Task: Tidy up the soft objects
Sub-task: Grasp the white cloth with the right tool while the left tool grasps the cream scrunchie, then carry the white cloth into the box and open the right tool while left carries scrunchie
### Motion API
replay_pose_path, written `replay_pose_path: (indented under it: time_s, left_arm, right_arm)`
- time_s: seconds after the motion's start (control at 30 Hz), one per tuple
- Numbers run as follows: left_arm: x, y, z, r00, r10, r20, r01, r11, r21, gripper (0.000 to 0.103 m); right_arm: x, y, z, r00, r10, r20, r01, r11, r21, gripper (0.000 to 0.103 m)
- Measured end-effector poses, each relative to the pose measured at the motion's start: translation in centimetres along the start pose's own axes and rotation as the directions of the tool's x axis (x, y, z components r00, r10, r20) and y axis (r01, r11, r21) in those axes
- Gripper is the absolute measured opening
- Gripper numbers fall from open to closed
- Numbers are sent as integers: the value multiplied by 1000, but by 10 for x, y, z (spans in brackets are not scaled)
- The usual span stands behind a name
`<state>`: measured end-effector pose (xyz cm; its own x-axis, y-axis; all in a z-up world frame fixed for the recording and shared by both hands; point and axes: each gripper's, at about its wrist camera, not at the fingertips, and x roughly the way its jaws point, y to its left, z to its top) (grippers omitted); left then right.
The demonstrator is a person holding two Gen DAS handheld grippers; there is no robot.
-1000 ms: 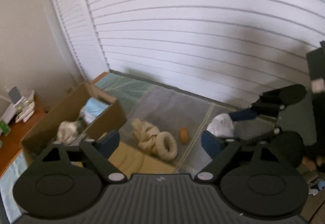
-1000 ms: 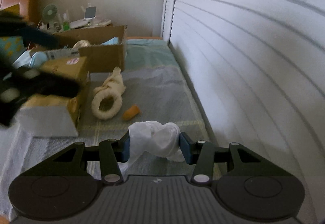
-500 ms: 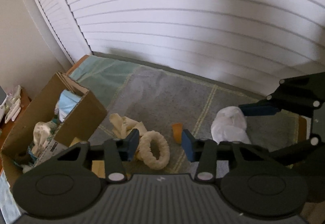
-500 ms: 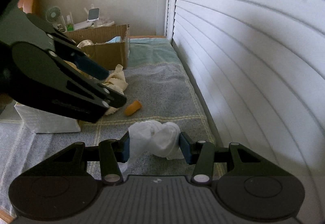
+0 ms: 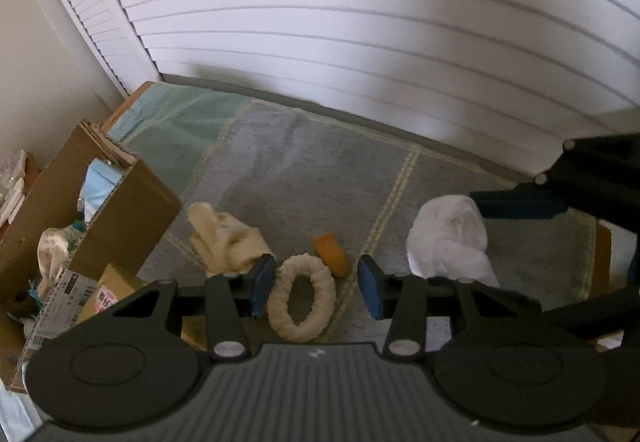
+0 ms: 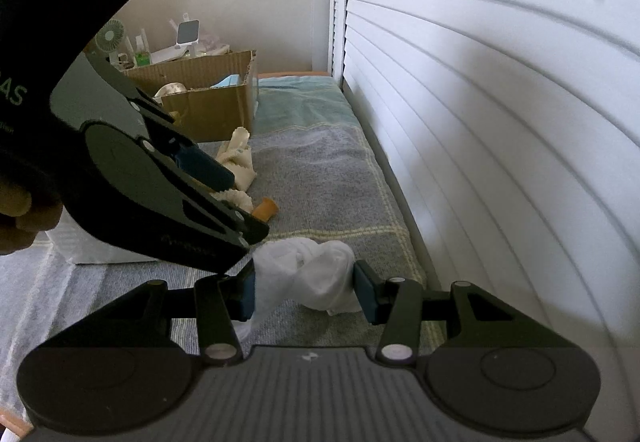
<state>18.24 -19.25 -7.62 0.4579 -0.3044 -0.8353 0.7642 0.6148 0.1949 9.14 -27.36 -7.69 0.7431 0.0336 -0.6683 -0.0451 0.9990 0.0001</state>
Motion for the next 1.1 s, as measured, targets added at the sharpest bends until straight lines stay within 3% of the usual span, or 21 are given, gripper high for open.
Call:
replay_pose_path:
  time_s: [0.3,0.5,1.1]
  left_arm:
    - [-3,-3,-3,999,20,-47,-18,999,49,45]
    - [-1,2,-2,999,-15,-49,16,1000,19,35]
    - [-57,17,-9,995,-61,76,67,995,-70,32]
  right_arm:
    - [1,0,0,1000,-1,0,1,1000,-7,54]
    - [1,-1,-1,1000,-1,3,1,1000,0,54]
    - [-20,5,9,998,-49,41,50,998,-36,53]
